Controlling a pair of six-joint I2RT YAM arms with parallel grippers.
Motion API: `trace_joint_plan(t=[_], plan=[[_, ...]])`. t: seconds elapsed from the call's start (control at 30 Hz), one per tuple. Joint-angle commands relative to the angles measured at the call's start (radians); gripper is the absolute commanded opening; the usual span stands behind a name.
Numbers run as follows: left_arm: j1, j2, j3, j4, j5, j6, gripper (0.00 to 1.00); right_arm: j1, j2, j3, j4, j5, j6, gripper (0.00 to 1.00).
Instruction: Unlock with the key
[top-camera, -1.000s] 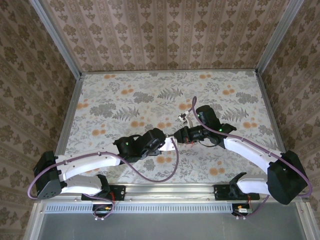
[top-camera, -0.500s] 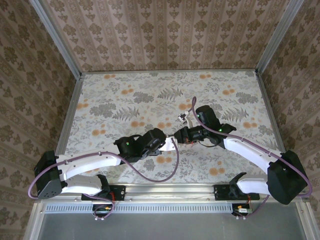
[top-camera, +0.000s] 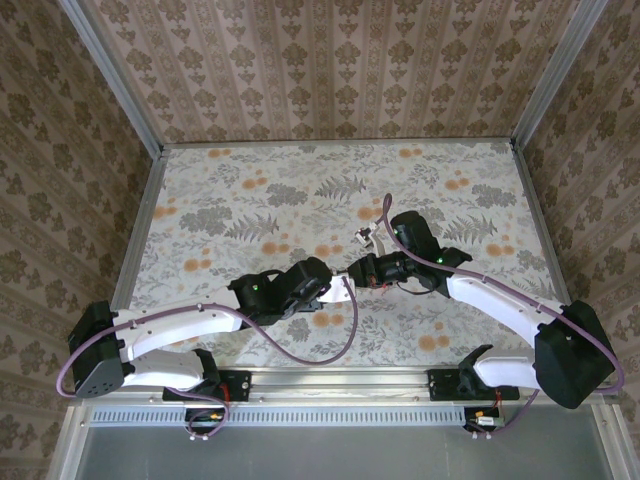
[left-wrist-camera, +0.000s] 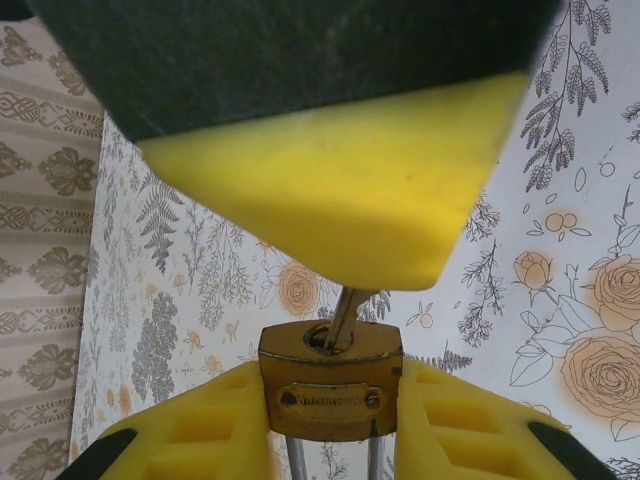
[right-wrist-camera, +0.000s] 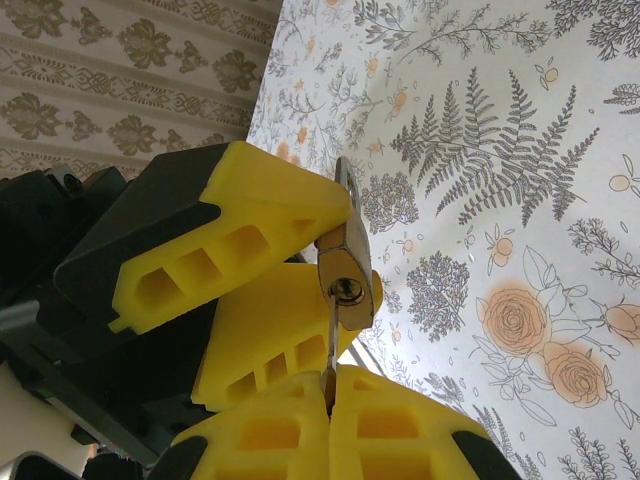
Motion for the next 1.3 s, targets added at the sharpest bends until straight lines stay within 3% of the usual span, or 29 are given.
trace_joint_plan(t=[0.0,0.47,1.27], plan=[[-0.005,0.004,-0.002,0.037,0.000,0.014,0.29,0.007,-0.003,0.023,-0.019,-0.017,-0.012,0.00],[-0.045,-0.013,0.007,0.034,-0.004,0.023,0.28,0.002,0.031,0.031,0.011,-0.033,-0.008,0.00],[-0.031,0.015,0.024,0.089,-0.038,0.021,0.27,0.010,0.021,-0.023,0.081,-0.050,0.046,0.00]])
